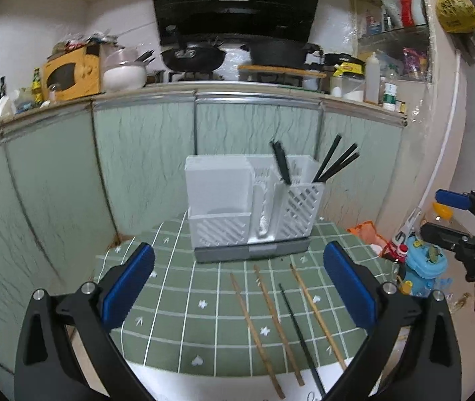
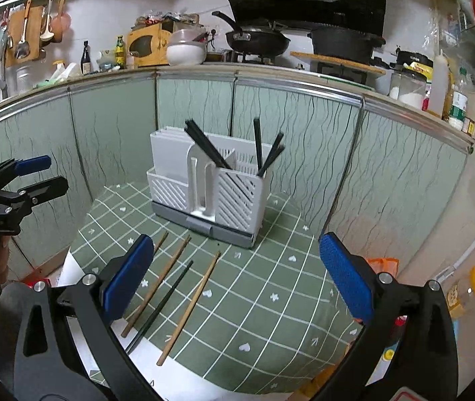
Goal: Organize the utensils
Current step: 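Withdraw both open tools back down to the wooden chopsticks on the mat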
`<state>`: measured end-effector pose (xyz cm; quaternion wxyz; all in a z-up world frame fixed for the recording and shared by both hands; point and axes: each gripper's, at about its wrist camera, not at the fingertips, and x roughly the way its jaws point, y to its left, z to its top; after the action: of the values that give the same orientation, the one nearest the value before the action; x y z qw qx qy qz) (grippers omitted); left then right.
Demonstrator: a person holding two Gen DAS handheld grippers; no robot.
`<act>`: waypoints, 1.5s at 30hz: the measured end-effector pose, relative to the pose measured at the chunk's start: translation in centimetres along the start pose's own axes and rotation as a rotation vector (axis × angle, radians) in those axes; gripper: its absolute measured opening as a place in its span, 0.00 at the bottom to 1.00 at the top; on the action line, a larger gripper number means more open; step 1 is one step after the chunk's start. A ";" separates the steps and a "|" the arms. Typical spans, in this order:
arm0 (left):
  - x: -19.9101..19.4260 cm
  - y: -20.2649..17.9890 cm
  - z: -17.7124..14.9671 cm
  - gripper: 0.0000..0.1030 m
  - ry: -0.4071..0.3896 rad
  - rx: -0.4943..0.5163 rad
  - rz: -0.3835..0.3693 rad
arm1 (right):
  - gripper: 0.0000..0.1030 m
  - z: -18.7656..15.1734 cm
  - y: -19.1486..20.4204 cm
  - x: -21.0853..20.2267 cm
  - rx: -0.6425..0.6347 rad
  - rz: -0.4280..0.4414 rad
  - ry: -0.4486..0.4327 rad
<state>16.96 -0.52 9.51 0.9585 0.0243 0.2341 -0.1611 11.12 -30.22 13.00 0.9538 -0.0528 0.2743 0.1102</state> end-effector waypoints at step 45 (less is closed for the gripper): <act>3.6 -1.8 -14.2 0.96 0.099 -0.017 0.220 | 0.93 -14.4 4.0 6.7 0.137 -0.085 0.094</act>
<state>13.09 -1.59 -4.69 0.9578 0.0495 0.2785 -0.0516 8.34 -27.48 -2.93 0.9451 -0.0042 0.3233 0.0478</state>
